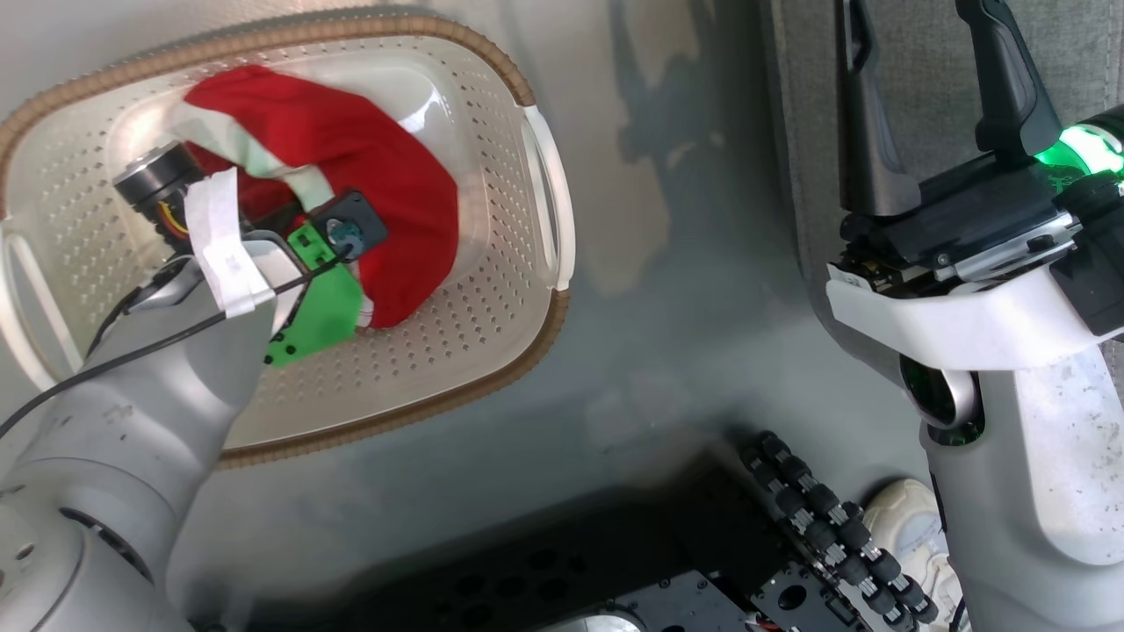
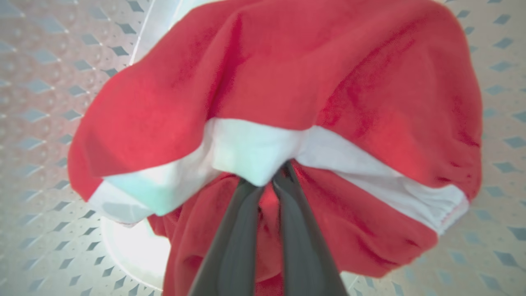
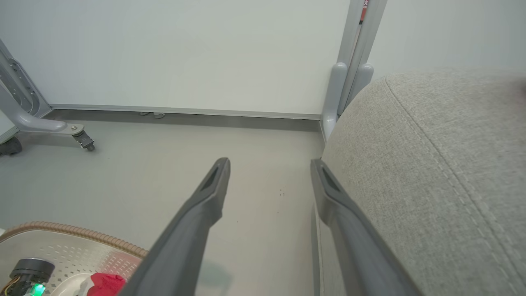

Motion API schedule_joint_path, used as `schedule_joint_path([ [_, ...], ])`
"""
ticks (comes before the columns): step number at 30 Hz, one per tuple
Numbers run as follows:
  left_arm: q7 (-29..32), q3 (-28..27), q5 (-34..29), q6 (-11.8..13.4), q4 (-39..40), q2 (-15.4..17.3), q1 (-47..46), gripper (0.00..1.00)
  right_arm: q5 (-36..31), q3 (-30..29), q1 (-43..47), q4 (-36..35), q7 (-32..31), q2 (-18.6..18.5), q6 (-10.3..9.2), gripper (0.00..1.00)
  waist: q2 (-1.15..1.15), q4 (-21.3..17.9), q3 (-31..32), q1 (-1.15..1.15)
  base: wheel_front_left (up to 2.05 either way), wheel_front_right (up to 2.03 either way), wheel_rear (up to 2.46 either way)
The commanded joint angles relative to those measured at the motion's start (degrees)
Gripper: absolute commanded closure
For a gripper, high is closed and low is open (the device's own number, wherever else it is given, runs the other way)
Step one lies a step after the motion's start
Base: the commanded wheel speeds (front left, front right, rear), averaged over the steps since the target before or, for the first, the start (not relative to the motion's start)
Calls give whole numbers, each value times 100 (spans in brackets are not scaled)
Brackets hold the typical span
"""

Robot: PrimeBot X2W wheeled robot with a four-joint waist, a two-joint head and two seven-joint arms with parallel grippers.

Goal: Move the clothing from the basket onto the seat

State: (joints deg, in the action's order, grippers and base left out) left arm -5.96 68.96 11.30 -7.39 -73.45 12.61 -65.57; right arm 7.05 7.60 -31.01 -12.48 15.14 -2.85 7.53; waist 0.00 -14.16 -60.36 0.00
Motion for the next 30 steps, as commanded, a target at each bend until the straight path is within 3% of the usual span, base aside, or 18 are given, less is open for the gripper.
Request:
schedule_joint_path([
  [1, -113, 36, 52, -12, 17, -38, 12, 100, 1, -26, -2, 45, 1, -7, -8, 0, 0, 90, 152, 0, 0, 0, 0],
  [11, -699, 115, 474, -12, 118, -468, 411, 100, -104, -106, 183, 364, 1, -10, -8, 0, 0, 428, 1037, 0, 0, 0, 0],
  [21, -934, -13, 912, -12, 585, -696, 881, 100, -213, -245, 549, 661, 1, -11, -8, 0, 0, 788, 2096, 0, 0, 0, 0],
  [30, -924, -459, 942, 147, 1704, -474, 1477, 100, -280, -342, 953, 860, 1, -13, -8, 0, 0, 1095, 2967, 0, 0, 0, 0],
])
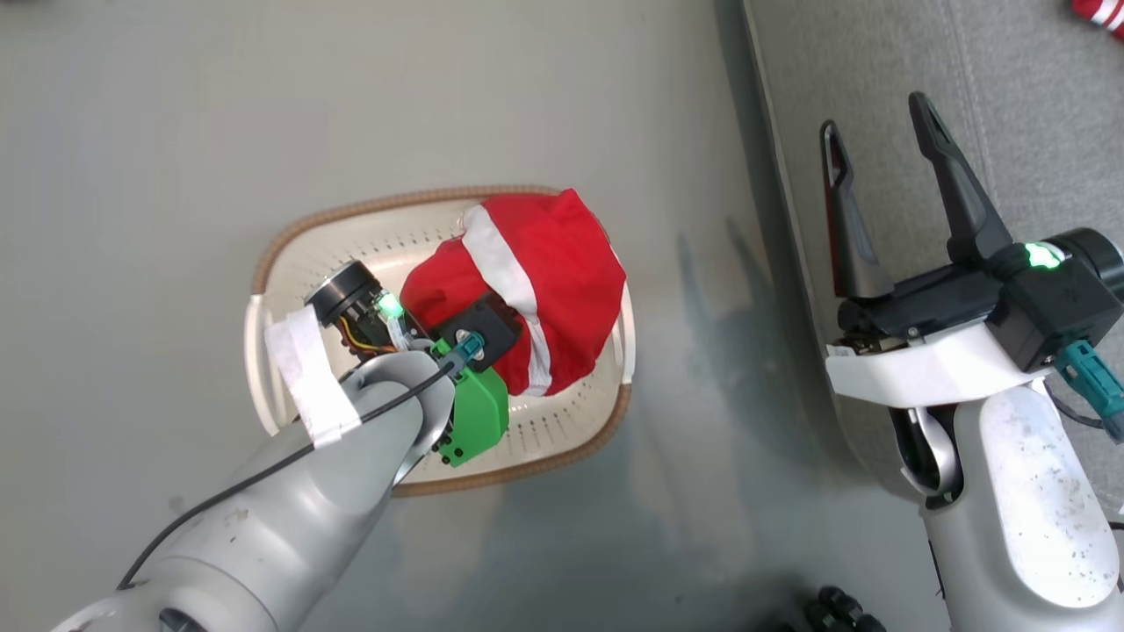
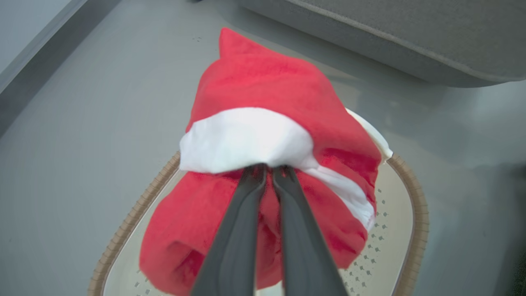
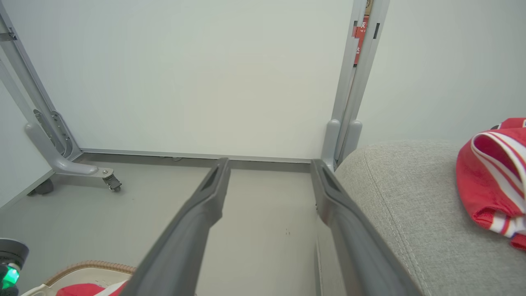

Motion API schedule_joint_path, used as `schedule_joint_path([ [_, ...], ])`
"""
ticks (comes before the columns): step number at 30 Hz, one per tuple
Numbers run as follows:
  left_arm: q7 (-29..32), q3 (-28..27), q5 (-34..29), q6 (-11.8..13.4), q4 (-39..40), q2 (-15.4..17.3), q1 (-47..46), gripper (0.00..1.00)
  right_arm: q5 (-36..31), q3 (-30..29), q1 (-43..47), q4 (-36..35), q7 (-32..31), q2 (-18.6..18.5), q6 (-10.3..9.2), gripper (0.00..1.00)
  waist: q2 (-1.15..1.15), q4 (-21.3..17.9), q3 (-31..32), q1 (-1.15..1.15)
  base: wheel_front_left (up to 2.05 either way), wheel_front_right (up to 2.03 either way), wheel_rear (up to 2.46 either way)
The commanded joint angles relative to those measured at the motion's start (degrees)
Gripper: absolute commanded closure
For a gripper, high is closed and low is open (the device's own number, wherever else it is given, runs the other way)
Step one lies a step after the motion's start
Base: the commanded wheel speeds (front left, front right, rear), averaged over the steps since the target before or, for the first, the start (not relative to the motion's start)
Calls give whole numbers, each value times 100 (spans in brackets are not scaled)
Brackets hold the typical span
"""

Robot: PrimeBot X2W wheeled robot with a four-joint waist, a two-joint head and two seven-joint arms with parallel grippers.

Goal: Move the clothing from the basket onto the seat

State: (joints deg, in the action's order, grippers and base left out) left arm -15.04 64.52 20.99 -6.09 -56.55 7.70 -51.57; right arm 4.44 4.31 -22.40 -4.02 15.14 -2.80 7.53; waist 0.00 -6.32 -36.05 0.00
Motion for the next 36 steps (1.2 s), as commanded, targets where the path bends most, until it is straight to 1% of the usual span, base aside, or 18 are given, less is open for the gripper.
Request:
schedule_joint_path([
  [1, -17, -69, -46, 33, 129, 58, 160, 100, -9, -13, 136, 33, 1, -17, -8, 0, 0, 329, 624, 0, 0, 0, 0],
  [10, -18, -627, -191, 121, 1024, 276, 604, 100, 31, -59, 434, 163, 1, -17, -8, 0, 0, 513, 1242, 0, 0, 0, 0],
  [19, -18, -1448, -257, 241, 1940, 383, 1092, 100, 67, -108, 780, 281, 1, -17, -8, 0, 0, 584, 1842, 0, 0, 0, 0],
  [28, -19, -2224, -337, 230, 2792, 273, 1588, 100, 118, -113, 1094, 312, 1, -17, -8, 0, 0, 596, 2253, 0, 0, 0, 0],
  [36, -19, -2721, -518, 210, 3421, 118, 1892, 100, 194, -135, 1293, 314, 1, -17, -8, 0, 0, 611, 2470, 0, 0, 0, 0],
])
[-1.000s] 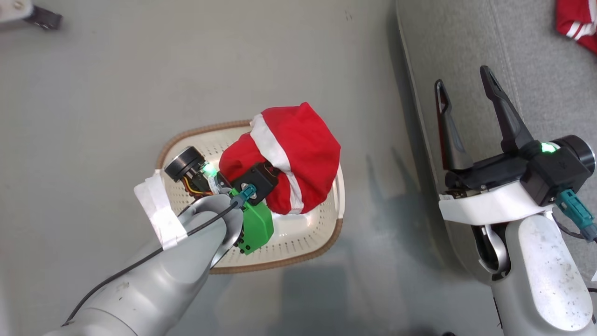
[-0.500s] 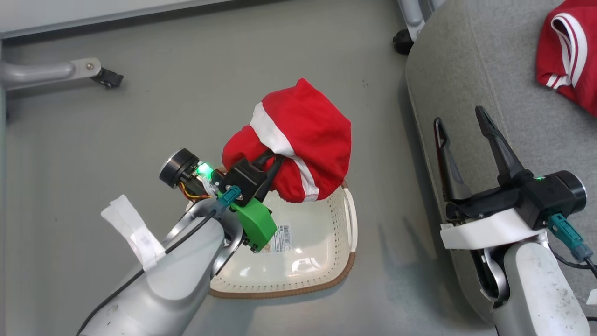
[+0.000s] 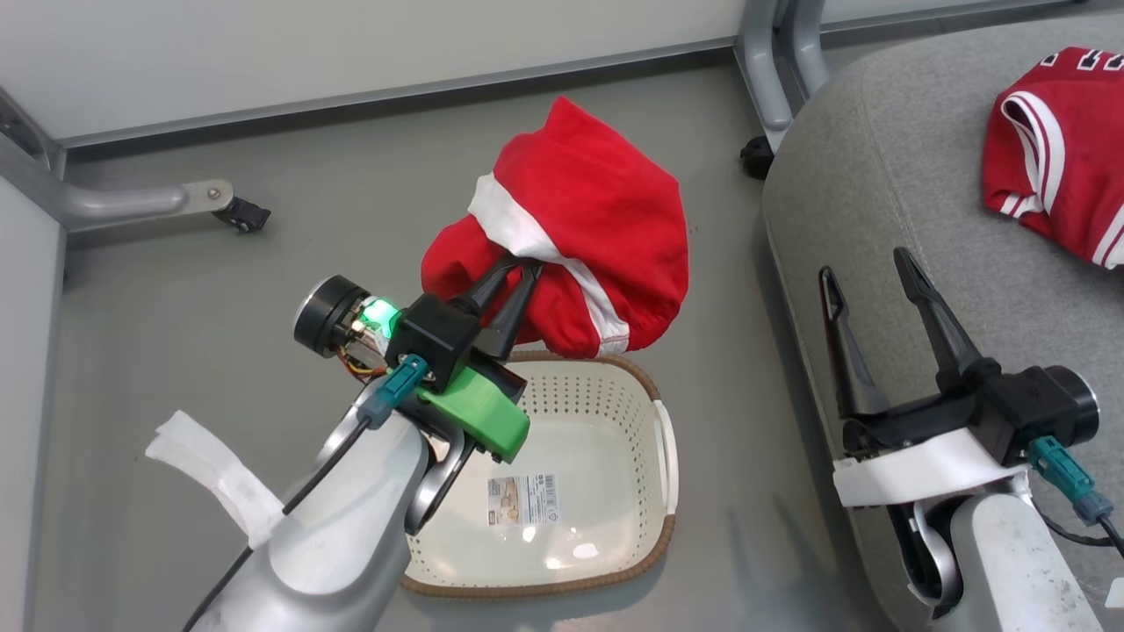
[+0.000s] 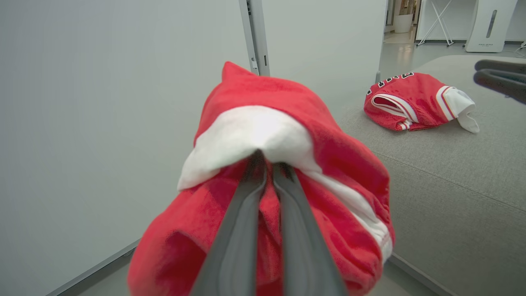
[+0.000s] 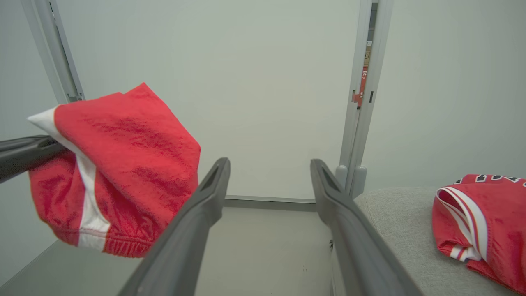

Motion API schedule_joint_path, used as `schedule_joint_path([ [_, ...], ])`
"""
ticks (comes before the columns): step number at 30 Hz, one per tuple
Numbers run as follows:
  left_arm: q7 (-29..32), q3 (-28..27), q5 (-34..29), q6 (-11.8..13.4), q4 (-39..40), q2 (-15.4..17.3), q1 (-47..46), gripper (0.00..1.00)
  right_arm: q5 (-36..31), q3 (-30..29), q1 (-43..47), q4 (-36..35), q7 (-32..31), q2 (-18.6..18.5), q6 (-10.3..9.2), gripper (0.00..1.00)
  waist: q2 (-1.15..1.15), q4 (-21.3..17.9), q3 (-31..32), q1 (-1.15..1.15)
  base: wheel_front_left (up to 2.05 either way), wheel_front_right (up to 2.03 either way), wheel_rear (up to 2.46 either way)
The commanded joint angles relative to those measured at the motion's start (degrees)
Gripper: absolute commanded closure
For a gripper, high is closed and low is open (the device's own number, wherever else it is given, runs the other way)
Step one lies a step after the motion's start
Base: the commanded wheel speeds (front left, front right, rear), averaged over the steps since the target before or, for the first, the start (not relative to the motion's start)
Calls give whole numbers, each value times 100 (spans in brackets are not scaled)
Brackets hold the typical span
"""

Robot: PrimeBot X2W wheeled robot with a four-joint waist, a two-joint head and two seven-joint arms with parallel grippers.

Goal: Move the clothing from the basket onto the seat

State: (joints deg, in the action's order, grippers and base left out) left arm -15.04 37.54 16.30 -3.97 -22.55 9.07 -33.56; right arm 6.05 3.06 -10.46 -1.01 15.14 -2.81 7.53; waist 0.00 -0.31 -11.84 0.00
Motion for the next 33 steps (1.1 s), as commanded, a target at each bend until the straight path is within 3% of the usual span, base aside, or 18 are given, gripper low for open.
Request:
schedule_joint_path([
  [1, -19, -77, -77, -8, 106, -34, 134, 100, 50, -13, 109, 17, 1, -15, -8, 0, 0, 11, 78, 0, 0, 0, 0],
  [14, -18, -536, -234, -69, 738, -237, 577, 100, 191, -16, 321, 40, 1, -15, -8, 0, 0, 36, 349, 0, 0, 0, 0],
  [25, -19, -657, -412, -161, 849, -283, 709, 100, 226, -10, 359, 40, 0, -15, -8, 0, 0, 56, 412, 0, 0, 0, 0],
  [33, -19, -701, -475, -214, 829, -330, 672, 100, 425, 314, 441, 102, 0, -15, -8, 0, 0, 70, 428, 0, 0, 0, 0],
])
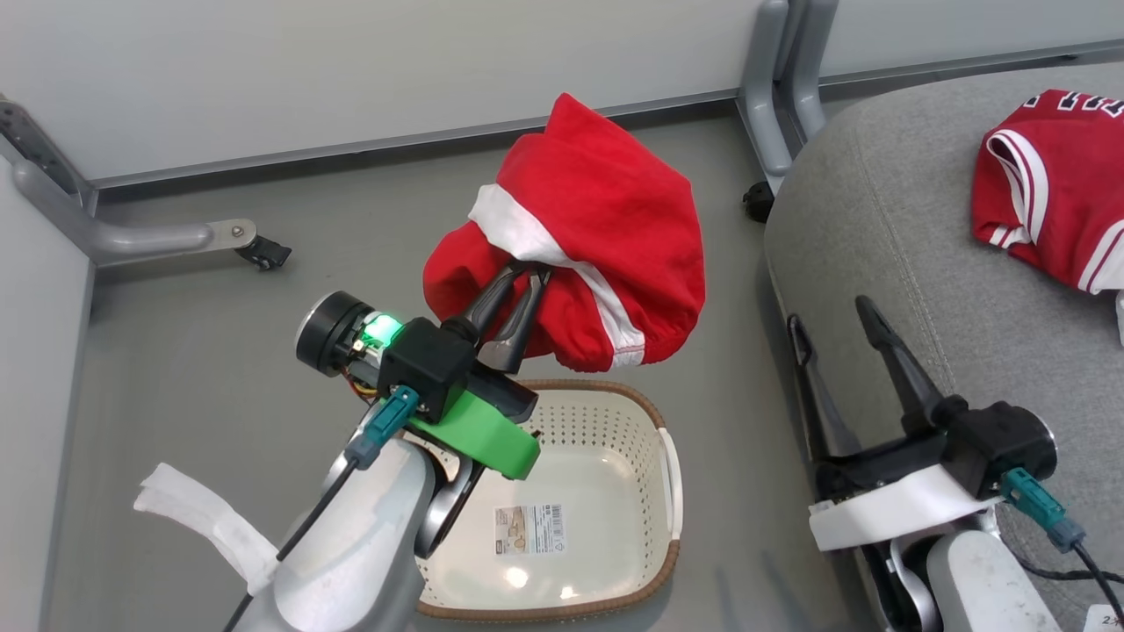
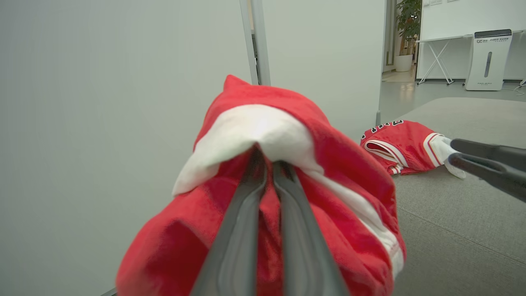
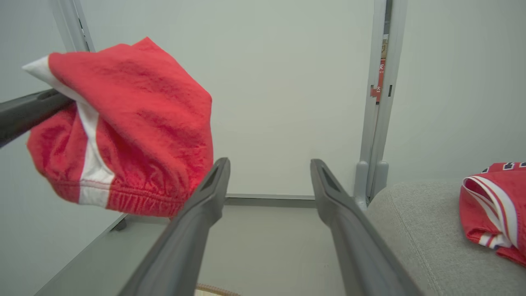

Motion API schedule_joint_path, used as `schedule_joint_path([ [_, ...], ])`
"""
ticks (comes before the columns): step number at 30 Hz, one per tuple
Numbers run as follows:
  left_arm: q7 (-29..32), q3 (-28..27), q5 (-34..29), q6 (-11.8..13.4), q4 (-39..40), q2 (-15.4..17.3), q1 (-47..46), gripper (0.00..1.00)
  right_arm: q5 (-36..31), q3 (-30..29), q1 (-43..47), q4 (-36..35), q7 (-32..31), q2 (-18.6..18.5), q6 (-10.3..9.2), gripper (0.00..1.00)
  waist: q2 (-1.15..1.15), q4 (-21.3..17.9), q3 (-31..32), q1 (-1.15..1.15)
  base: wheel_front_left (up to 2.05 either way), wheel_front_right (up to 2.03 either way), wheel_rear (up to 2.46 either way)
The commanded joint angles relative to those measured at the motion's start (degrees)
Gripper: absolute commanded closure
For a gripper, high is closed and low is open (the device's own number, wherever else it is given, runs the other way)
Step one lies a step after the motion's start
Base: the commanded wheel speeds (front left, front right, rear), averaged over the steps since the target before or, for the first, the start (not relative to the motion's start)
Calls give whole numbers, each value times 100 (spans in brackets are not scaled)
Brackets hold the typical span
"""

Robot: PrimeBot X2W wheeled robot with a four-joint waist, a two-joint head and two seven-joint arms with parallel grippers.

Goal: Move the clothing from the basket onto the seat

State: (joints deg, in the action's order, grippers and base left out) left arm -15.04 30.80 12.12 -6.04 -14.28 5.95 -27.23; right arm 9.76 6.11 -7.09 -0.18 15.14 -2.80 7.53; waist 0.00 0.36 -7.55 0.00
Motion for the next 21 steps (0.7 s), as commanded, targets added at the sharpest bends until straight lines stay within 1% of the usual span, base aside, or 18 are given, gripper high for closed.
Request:
schedule_joint_path([
  [1, -19, -27, -57, -13, 9, -30, 23, 100, 77, 55, 115, 39, 0, -18, -8, 0, 0, 6, -3, 0, 0, 0, 0],
  [7, -19, 3, -92, -51, 81, -84, -85, 100, 220, 347, 152, 27, 0, -17, -8, 0, 0, 6, -22, 0, 0, 0, 0],
  [12, -19, 113, -142, -85, 183, -108, -61, 100, 208, 517, -117, 35, 0, -21, -8, 0, 0, -4, -31, 0, 0, 0, 0],
  [17, -19, 263, -146, -108, 288, -142, 0, 100, 377, 728, -432, 95, 0, -293, -8, 0, 0, 44, -19, 0, 0, 0, 0],
  [21, -19, 472, -145, -125, 396, -179, 9, 100, 964, 1040, -695, 272, 0, -627, -8, 0, 0, 134, -12, 0, 0, 0, 0],
])
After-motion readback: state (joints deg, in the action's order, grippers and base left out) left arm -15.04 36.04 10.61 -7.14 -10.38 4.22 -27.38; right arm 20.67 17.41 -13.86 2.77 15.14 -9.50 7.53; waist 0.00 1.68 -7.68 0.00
